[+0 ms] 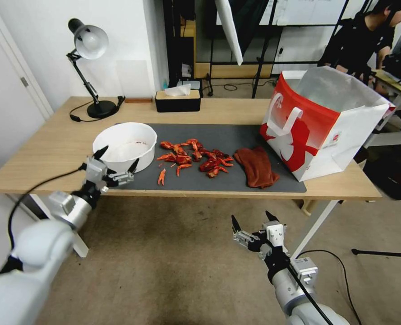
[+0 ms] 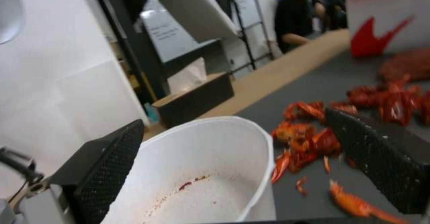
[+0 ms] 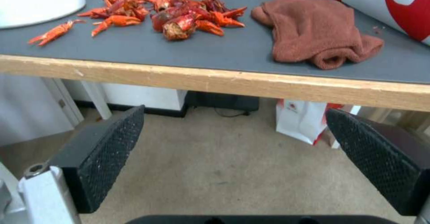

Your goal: Sweep shrimp from table into container with towel, then put container into takeout bag.

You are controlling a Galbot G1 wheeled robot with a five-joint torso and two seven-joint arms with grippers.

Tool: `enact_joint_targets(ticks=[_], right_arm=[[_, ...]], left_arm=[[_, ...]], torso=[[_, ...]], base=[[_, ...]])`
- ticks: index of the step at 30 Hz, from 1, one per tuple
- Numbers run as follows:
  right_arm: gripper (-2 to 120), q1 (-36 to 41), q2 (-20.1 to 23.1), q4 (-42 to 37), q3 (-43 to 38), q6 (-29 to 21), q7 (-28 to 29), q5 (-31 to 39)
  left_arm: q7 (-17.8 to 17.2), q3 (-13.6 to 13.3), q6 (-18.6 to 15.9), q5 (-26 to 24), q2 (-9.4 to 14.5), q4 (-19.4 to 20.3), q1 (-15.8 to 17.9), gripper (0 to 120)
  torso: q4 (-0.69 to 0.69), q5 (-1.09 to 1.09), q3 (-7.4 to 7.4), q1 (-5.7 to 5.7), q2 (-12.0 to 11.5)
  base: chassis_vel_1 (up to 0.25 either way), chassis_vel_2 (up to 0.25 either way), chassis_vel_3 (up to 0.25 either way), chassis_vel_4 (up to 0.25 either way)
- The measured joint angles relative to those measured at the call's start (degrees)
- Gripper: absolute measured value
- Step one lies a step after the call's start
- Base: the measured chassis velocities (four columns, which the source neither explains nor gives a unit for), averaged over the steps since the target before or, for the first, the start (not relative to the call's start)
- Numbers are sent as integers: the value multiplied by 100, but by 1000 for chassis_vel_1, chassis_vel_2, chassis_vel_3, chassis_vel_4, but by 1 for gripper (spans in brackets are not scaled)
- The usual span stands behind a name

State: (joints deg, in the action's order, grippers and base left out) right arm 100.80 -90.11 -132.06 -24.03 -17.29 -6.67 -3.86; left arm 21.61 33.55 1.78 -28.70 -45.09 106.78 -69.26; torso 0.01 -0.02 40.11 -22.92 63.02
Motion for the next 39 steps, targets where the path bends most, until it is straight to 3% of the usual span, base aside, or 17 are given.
enact_joint_targets(ticks=[1, 2, 6, 7, 11, 12, 14, 23, 28, 32, 39], right_arm=[[100, -14, -1, 27, 0, -4, 1, -9], [100, -14, -1, 27, 0, -4, 1, -9], [100, -103, 11, 146, 3, -31, 1, -27], [100, -103, 11, 146, 3, -31, 1, -27], [100, -290, 72, 343, 118, -100, -3, -35], [100, -290, 72, 343, 118, -100, -3, -35], [100, -356, 90, 424, 168, -122, -8, -41], [100, -412, 116, 537, 225, -129, -36, -90], [100, -412, 115, 537, 225, -129, -37, -92], [100, -367, 111, 538, 239, -127, -41, -147], [100, -292, 87, 504, 276, -115, -52, -214]], left_arm=[[248, -38, 34, -18, 213, -165, 175, 100], [248, -38, 34, -18, 213, -165, 175, 100], [1103, -155, 69, 224, 874, -618, 726, 100], [1103, -155, 69, 224, 874, -618, 726, 100], [2126, -99, 201, 781, 1354, -918, 926, 100], [2126, -99, 201, 781, 1354, -918, 926, 100], [2500, -102, 304, 952, 1458, -1043, 1040, 100], [2995, -533, 585, 1185, 1582, -1462, 1585, 100], [3013, -560, 598, 1189, 1584, -1479, 1612, 100], [3215, -987, 828, 1344, 1581, -1685, 2041, 100], [3195, -1285, 851, 1447, 1578, -1801, 2307, 100]], torso=[[-1, -1, 0, 0, 0], [-1, -1, 0, 0, 0], [2, 1, 0, 0, 0], [2, 1, 0, 0, 0], [-3, 1, -1, 0, 0], [-3, 1, -1, 0, 0], [-2, 0, -1, 0, 0], [0, 1, 0, 0, 0], [-1, 1, -1, 0, 1], [0, 0, 0, 0, 1], [0, 1, 0, 1, 1]], base=[[0, 0, 0, 0], [0, 0, 0, 0], [0, 0, 0, 0], [0, 0, 0, 0], [0, 0, 0, 0], [0, 0, 0, 0], [0, 0, 0, 0], [0, 0, 0, 0], [0, 0, 0, 0], [0, 0, 0, 0], [0, 0, 0, 0]])
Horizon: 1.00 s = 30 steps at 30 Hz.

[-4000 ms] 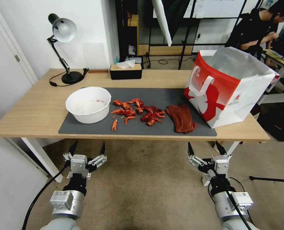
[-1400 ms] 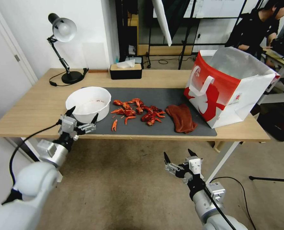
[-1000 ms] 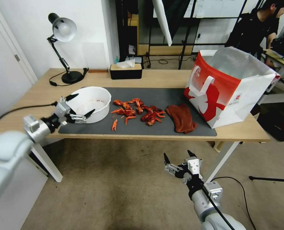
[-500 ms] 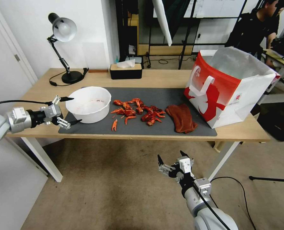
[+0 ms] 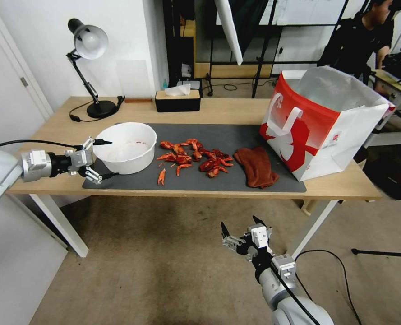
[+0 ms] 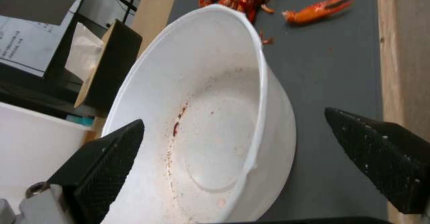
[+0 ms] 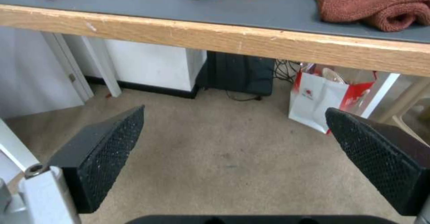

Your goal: Sweep shrimp from table into container with towel, then put container into takeout bag.

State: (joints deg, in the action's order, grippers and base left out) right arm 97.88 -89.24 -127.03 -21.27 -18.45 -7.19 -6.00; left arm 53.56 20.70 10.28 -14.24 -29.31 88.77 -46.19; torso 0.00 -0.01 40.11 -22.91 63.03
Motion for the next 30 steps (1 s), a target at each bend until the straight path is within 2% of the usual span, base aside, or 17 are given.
enact_joint_targets(ticks=[4, 5, 7, 9, 10, 11, 13, 14, 16, 17, 18, 20, 22, 25, 26, 29, 30], right_arm=[[100, 69, -15, -27, 1, 24, -7, -56], [100, 112, -17, -53, 1, 30, -8, -71], [100, 119, -18, -57, 1, 30, -8, -73], [100, 144, -23, -73, 3, 37, -8, -84], [100, 144, -23, -73, 3, 37, -8, -84], [100, 165, -28, -81, 8, 43, -6, -94], [100, 196, -50, -78, 24, 70, -4, -130], [100, 196, -50, -78, 24, 70, -4, -130], [100, 206, -68, -66, 28, 73, -5, -150], [100, 207, -70, -62, 28, 74, -6, -155], [100, 207, -70, -62, 28, 74, -6, -155], [100, 207, -75, -36, 29, 78, -5, -166], [100, 207, -75, -30, 27, 80, -4, -167], [100, 208, -62, -11, -1, 83, -1, -167], [100, 208, -62, -11, -1, 83, -1, -167], [100, 189, -59, 33, -2, 85, 6, -169], [100, 189, -59, 33, -2, 85, 6, -169]], left_arm=[[70, -262, 70, 161, 36, -165, 302, 100], [143, -427, 77, 273, 95, -219, 489, 100], [161, -462, 77, 289, 107, -231, 528, 100], [265, -688, 75, 372, 158, -303, 773, 100], [265, -688, 75, 372, 158, -303, 773, 100], [353, -864, 75, 421, 168, -365, 971, 100], [666, -1484, 114, 527, 142, -551, 1562, 100], [666, -1484, 114, 527, 142, -551, 1562, 100], [880, -2064, 149, 600, 58, -657, 2078, 100], [927, -2166, 158, 636, 29, -683, 2204, 98], [927, -2166, 158, 636, 29, -683, 2204, 98], [1068, -2426, 203, 816, -87, -780, 2549, 97], [1122, -2486, 208, 860, -123, -812, 2636, 95], [1472, -2610, 315, 1240, -228, -951, 2877, 81], [1472, -2610, 315, 1240, -228, -951, 2877, 81], [1651, -2704, 398, 1396, -244, -1019, 3002, 66], [1651, -2704, 398, 1396, -244, -1019, 3002, 66]], torso=[[0, 0, 0, 0, 0], [0, 1, 0, 0, 0], [0, 1, 0, 0, 0], [-2, 2, 0, 0, 0], [-2, 2, 0, 0, 0], [-2, 1, 0, 0, 0], [0, 1, 0, 0, 0], [0, 1, 0, 0, 0], [1, 2, 0, 0, 0], [1, 1, 0, 0, 0], [1, 1, 0, 0, 0], [1, 2, 0, 0, -1], [0, 1, 0, 0, -1], [-1, 2, 0, 0, -1], [-1, 2, 0, 0, -1], [-1, 1, 0, 0, -1], [-1, 1, 0, 0, -1]], base=[[0, 0, 0, 0], [0, 0, 0, 0], [0, 0, 0, 0], [0, 0, 0, 0], [0, 0, 0, 0], [0, 0, 0, 0], [0, 0, 0, 0], [0, 0, 0, 0], [0, 0, 0, 0], [0, 0, 0, 0], [0, 0, 0, 0], [0, 0, 0, 0], [0, 0, 0, 0], [0, 0, 0, 0], [0, 0, 0, 0], [0, 0, 0, 0], [0, 0, 0, 0]])
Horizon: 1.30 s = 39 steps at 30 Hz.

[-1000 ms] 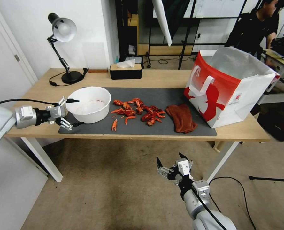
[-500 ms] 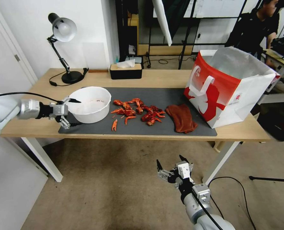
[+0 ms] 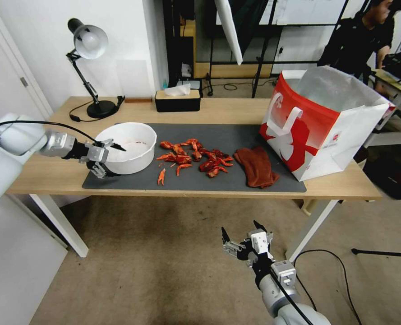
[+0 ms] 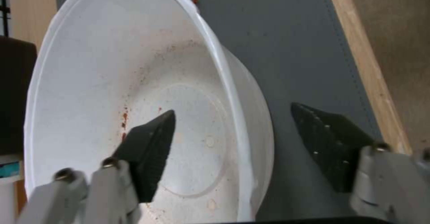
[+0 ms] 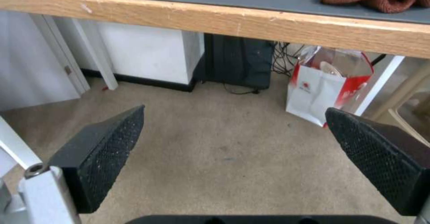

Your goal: Sweep shrimp from table into container with towel, then put container into takeout bag.

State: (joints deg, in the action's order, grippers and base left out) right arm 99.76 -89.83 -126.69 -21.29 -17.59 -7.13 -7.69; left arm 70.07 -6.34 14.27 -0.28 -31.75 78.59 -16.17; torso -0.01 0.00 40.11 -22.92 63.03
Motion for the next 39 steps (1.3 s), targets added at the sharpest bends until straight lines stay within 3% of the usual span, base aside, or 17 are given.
enact_joint_targets(ticks=[4, 6, 9, 11, 18, 30, 38, 39], right_arm=[[100, -8, -6, 27, 66, 2, 6, -32], [100, -8, -6, 28, 70, 2, 7, -34], [100, 15, 21, 24, 62, 18, 6, -37], [100, 22, 33, 16, 48, 25, 5, -37], [100, 35, 56, 12, 0, 32, 4, -21], [100, -21, 51, 111, 10, 35, 4, -15], [100, -63, 42, 145, 26, 33, -2, -15], [100, -67, 41, 147, 26, 30, -4, -16]], left_arm=[[186, -126, 68, 45, -1, -78, 181, 48], [207, -145, 75, 55, 1, -79, 202, 45], [307, -312, 158, 139, 72, -83, 370, 28], [325, -356, 174, 152, 77, -84, 396, 25], [404, -464, 201, 208, -65, -130, 438, 1], [455, -517, 518, 149, -113, -276, 522, 0], [352, -276, 735, -137, 45, 19, 227, 0], [333, -150, 749, -212, 82, 138, 127, 0]], torso=[[0, 0, 0, 0, 0], [0, 0, 0, 0, 0], [1, 1, 0, 0, 0], [0, 1, -1, 0, 0], [2, -1, -1, 0, 0], [2, 0, 0, 0, 0], [2, -1, 0, 0, 0], [1, 0, 0, 0, 0]], base=[[0, 0, 0, 0], [0, 0, 0, 0], [0, 0, 0, 0], [0, 0, 0, 0], [0, 0, 0, 0], [0, 0, 0, 0], [0, 0, 0, 0], [0, 0, 0, 0]])
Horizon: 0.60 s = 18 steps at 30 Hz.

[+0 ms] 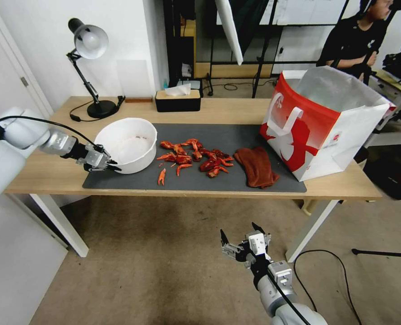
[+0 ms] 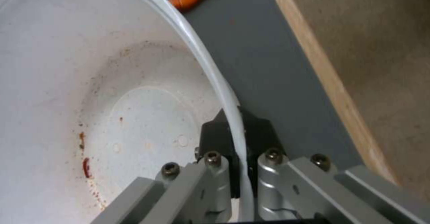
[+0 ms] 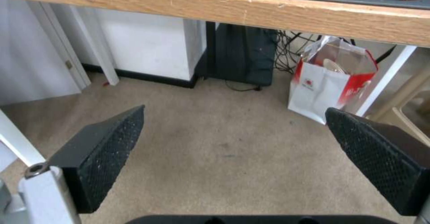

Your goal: Sweep shrimp from table into container with towel, then put container into takeout bag.

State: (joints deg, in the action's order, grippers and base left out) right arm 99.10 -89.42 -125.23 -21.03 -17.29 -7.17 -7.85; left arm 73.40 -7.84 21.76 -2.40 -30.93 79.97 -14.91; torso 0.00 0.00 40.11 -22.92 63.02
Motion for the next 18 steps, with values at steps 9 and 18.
enact_joint_targets(ticks=[9, 18], right_arm=[[100, 42, 0, 3, -1, -1, -11, -28], [100, 50, -12, 14, 27, -1, -18, -70]], left_arm=[[-57, 774, 197, -275, 365, 660, -829, 0], [-127, 1497, 349, -347, 839, 1500, -1730, 0]], torso=[[-1, 0, 0, 0, 0], [-2, 1, -1, 0, 1]], base=[[0, 0, 0, 0], [0, 0, 0, 0]])
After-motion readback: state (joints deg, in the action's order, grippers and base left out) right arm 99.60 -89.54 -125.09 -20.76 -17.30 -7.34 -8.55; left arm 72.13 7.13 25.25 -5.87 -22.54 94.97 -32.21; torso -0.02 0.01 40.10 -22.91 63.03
